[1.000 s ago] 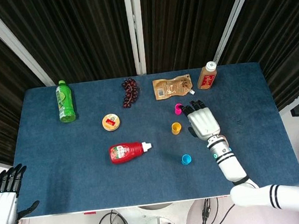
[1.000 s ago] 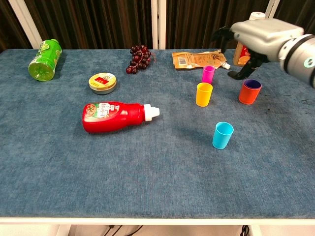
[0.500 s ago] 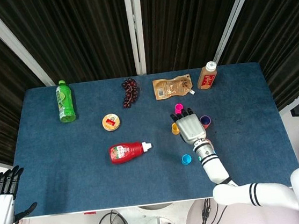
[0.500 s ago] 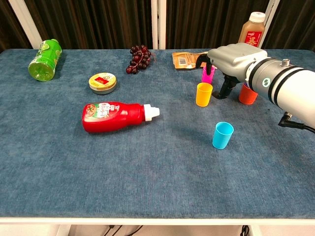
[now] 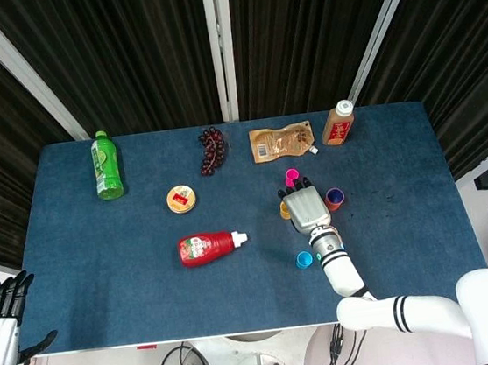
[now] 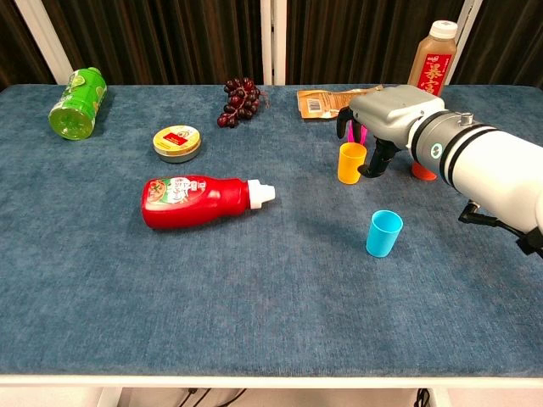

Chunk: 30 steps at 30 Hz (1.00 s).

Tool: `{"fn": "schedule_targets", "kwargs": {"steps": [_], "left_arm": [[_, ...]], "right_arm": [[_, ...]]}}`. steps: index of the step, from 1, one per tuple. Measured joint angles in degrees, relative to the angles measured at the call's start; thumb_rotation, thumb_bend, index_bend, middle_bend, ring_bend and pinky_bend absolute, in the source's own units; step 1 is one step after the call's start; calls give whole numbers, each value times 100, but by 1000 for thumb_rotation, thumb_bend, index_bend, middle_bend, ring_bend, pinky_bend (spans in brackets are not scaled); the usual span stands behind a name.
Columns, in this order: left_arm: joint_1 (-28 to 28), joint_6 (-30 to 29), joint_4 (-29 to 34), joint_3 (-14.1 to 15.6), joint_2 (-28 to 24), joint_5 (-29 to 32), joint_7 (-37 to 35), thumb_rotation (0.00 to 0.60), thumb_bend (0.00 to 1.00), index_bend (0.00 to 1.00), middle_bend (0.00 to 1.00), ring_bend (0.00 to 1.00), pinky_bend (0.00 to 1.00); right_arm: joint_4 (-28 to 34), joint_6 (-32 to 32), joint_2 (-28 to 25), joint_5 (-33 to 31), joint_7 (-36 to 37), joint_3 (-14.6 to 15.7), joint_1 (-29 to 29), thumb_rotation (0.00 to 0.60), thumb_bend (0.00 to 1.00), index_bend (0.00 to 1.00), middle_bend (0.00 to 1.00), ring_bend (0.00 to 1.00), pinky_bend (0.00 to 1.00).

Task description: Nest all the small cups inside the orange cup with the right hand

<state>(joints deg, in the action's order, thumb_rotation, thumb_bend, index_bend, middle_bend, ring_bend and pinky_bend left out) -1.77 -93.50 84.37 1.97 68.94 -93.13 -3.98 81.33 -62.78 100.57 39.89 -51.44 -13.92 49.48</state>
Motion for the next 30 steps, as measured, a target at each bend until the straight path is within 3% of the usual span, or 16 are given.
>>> {"fn": "schedule_targets", "kwargs": {"steps": [21,30], "left_arm": [[-65,14,-121,-22,-10,111,-127,600,101,10,0,0,0],[-75,-5,-103,-29,-3,100,-102,600,101,10,0,0,0]], "right_arm": [[-534,-4,304,62,83,54,167,600,307,431,452,231,154],[90,-301,-246,328,414,-126,-2,600,308,437,456,236,154]]}}
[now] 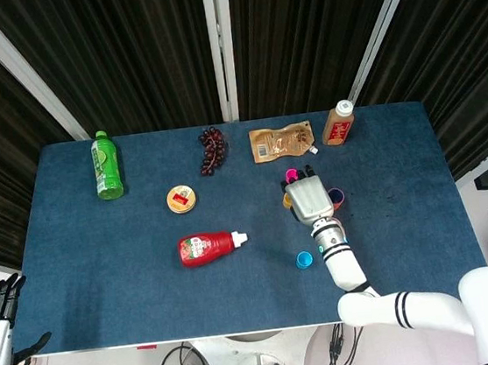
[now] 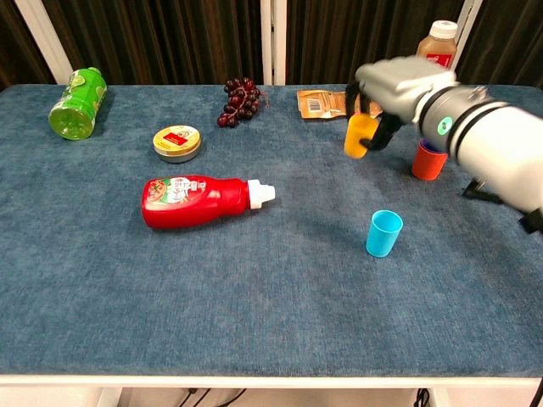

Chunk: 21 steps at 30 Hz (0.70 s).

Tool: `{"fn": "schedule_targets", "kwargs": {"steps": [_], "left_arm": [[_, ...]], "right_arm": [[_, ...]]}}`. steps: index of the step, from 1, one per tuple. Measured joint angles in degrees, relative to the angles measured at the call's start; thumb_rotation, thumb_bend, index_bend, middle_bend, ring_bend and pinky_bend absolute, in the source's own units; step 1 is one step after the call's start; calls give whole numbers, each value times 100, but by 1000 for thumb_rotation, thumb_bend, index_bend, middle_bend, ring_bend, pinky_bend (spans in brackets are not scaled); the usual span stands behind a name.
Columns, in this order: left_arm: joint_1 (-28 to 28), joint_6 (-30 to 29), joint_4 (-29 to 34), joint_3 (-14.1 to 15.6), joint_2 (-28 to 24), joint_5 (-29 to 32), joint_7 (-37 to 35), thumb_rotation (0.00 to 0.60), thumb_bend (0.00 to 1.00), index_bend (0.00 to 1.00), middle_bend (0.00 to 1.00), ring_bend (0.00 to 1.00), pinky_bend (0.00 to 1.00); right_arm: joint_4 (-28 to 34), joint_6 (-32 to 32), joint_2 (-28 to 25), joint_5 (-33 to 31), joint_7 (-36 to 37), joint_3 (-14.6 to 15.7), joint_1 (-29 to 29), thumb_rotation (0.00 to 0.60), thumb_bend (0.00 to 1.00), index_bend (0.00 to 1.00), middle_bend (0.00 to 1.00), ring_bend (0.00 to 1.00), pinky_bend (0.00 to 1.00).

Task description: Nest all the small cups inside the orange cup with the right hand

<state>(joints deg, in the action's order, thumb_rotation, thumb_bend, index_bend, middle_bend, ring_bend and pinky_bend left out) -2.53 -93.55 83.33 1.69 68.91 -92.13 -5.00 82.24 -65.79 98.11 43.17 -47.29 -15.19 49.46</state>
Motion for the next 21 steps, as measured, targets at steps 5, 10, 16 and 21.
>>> {"fn": "schedule_targets", "kwargs": {"steps": [5,10,16,21], "left_arm": [[-6,3,-9,16,13,-24,10,600,102,10,0,0,0],[20,18,11,18,26,-66,68,600,102,9,0,0,0],[64,75,79,4,15,-72,143,600,101,10,0,0,0],[89,111,100,-11,-2,-52,160,600,101,10,0,0,0]], "right_arm": [[449,-280,-667,242,274,-11,-322,600,307,442,459,236,154],[419,-253,-1033,272,654,127,-664,600,308,444,460,236,154],[135,31,-1005,245,863,284,-770,600,308,444,461,236,154],[59,84,-907,300,873,321,-762,600,305,445,461,236,154]]}}
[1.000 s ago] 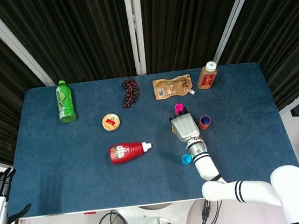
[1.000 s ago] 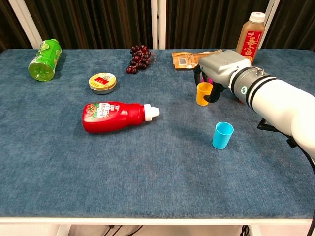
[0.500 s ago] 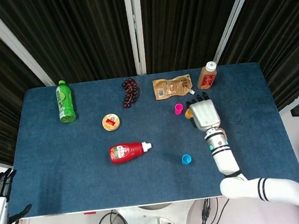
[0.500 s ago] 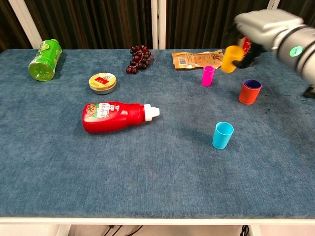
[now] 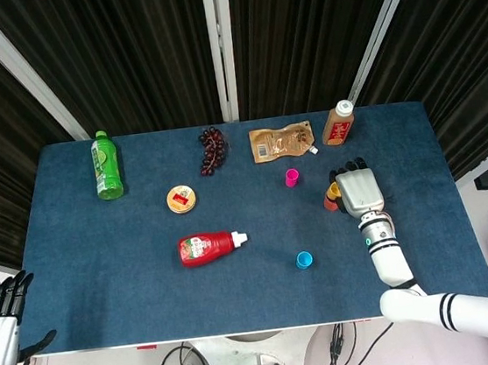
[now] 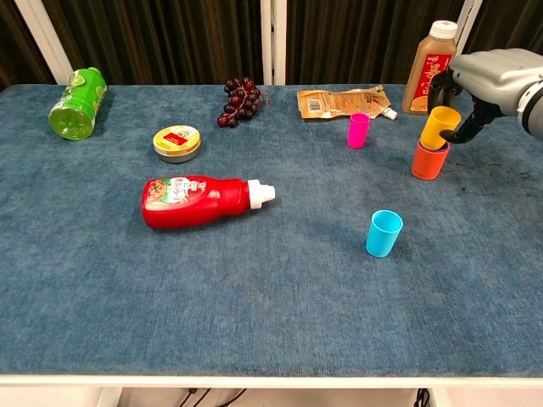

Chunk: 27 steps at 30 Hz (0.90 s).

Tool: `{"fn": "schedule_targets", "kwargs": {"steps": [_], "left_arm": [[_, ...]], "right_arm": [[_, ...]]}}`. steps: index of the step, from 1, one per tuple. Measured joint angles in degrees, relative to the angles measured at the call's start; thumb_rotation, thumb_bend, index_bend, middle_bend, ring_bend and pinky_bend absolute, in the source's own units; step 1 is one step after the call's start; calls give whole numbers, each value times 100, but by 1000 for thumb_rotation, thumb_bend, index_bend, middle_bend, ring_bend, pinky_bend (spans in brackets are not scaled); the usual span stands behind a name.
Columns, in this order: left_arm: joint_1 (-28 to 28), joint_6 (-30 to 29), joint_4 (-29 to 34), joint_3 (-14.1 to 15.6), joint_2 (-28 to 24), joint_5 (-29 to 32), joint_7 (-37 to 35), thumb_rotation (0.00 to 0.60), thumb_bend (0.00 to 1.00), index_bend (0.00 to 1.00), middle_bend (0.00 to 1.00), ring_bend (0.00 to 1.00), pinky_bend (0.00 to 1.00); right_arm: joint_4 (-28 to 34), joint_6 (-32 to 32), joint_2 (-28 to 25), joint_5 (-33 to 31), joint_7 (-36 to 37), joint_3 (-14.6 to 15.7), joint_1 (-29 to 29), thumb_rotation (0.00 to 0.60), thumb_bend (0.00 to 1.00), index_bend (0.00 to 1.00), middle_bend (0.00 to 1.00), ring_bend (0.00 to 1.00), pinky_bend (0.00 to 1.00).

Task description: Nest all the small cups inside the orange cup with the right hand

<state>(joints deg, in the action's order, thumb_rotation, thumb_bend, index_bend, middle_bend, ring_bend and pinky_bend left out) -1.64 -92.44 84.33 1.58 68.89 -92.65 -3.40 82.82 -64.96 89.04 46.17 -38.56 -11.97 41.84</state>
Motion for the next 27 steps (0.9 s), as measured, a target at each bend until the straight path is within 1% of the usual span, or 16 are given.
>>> {"fn": "schedule_targets", "kwargs": {"steps": [1,3,6,8,9,15,18,21,23,24,27], "left_arm": [[0,1,-1,0,-1,4,-3,600,101,10,0,0,0],[-6,0,-8,3,-1,9,-15,600,101,10,0,0,0],[-18,-2,-30,13,-1,18,-43,600,101,10,0,0,0],[-25,-4,-45,18,-1,22,-66,600,101,10,0,0,0],[-26,-8,-51,19,-1,21,-73,600,102,10,0,0,0],[-17,-12,-50,13,5,8,-67,600,101,9,0,0,0],[-19,-9,-35,16,6,9,-45,600,102,10,0,0,0],[-20,-4,-17,17,10,14,-17,600,102,10,0,0,0],[-15,19,-1,22,11,17,7,600,101,10,0,0,0],[-10,30,10,25,9,15,14,600,101,10,0,0,0],[-2,35,37,30,8,-3,63,600,102,10,0,0,0]], "right_arm": [[-10,23,11,-18,-23,8,5,600,301,444,460,233,154],[-15,71,20,-66,-54,16,13,600,281,399,436,220,150],[23,146,-6,-131,-74,26,14,600,239,229,321,156,119],[92,151,-54,-124,-28,15,-1,600,228,140,259,121,104],[134,139,-82,-101,6,9,-12,600,225,120,244,113,101],[609,-87,-376,238,268,-28,-150,600,223,118,248,107,98],[1008,-174,-575,518,424,5,-244,600,223,133,254,108,95],[1529,-191,-839,898,592,142,-357,600,218,134,254,108,90],[1980,-181,-1091,1242,705,322,-461,600,216,135,254,108,90],[2084,-178,-1155,1336,727,374,-488,600,215,137,254,108,91],[2480,-168,-1426,1827,774,686,-624,600,203,149,254,108,89]]}}
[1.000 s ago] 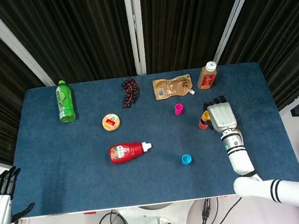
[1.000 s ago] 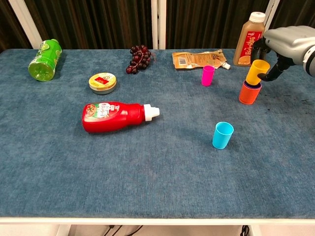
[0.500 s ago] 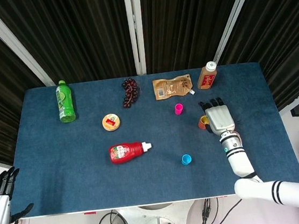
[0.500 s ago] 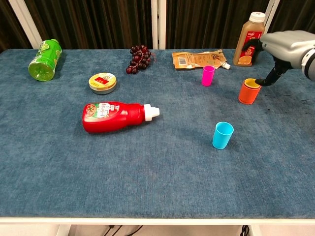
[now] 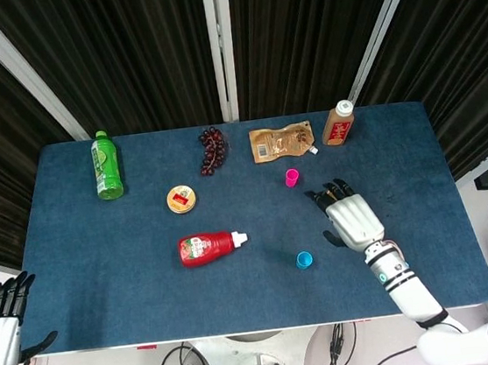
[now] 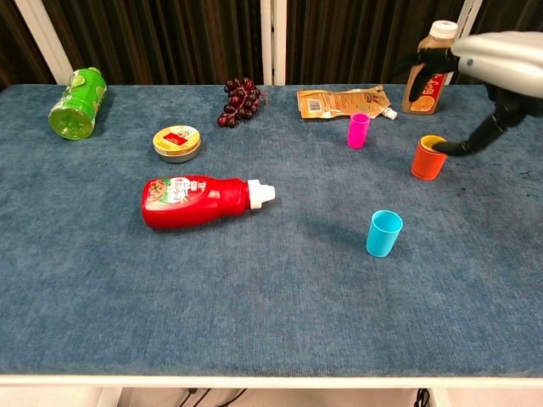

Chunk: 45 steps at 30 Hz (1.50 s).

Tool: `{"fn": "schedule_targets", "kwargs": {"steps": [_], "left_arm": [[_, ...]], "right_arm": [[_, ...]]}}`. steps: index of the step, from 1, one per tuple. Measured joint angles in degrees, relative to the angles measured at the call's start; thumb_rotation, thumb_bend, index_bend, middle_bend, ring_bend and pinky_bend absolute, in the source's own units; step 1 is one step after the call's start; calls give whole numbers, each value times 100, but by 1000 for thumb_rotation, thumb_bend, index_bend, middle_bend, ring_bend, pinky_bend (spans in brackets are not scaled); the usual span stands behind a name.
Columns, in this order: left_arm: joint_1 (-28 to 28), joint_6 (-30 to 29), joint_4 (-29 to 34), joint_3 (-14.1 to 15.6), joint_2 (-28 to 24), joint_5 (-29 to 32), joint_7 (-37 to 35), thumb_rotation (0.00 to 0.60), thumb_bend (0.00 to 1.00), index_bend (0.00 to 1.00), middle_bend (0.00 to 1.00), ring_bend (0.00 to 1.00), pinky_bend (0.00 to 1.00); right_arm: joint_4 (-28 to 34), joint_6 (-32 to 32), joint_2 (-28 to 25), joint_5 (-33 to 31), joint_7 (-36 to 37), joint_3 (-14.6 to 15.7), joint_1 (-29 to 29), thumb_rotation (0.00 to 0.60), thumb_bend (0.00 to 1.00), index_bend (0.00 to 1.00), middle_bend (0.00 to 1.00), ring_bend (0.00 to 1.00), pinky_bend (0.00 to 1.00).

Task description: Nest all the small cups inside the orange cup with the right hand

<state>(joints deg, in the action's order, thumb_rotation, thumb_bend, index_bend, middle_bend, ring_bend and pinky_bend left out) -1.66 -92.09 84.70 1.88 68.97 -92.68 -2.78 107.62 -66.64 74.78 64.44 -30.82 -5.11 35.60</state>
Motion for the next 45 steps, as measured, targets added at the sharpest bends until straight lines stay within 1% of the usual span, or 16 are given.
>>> {"fn": "schedule_targets", "kwargs": {"steps": [2,5,7,9,14,18,22,26,31,35,45], "left_arm": [[2,-3,21,1,4,-9,31,600,101,10,0,0,0],[4,11,34,11,18,-11,54,600,101,10,0,0,0],[3,12,38,16,24,-16,62,600,101,10,0,0,0],[-2,0,34,19,29,-23,69,600,101,10,0,0,0],[-34,-57,21,16,22,-14,29,600,101,10,0,0,0],[-46,-81,-10,5,24,-3,-24,600,101,10,0,0,0],[-40,-78,-34,8,38,-19,-53,600,101,10,0,0,0],[-30,-66,-34,20,29,-45,-56,600,101,10,0,0,0],[-27,-58,-41,30,24,-56,-71,600,101,10,0,0,0],[-35,-62,-69,32,39,-45,-97,600,101,10,0,0,0],[-41,-73,-73,34,43,-51,-93,600,101,10,0,0,0]], "right_arm": [[160,28,-116,295,-14,264,-91,600,181,154,254,108,88],[221,88,-136,613,-102,603,-216,600,171,156,254,109,88],[161,101,-37,723,-194,716,-279,600,171,158,254,108,88],[55,97,102,757,-252,748,-321,600,172,161,255,109,88],[-386,43,601,826,-426,750,-405,600,176,177,270,112,86],[-688,29,962,841,-512,683,-429,600,198,196,289,112,86],[-985,123,1320,691,-633,563,-400,600,217,218,298,113,86],[-1144,221,1552,570,-722,485,-363,600,222,263,318,121,86],[-1258,257,1716,507,-801,429,-344,600,226,313,357,146,89],[-1306,229,1771,503,-866,422,-359,600,237,357,407,185,123],[-1321,144,1817,492,-997,418,-417,600,258,422,459,226,135]]}}
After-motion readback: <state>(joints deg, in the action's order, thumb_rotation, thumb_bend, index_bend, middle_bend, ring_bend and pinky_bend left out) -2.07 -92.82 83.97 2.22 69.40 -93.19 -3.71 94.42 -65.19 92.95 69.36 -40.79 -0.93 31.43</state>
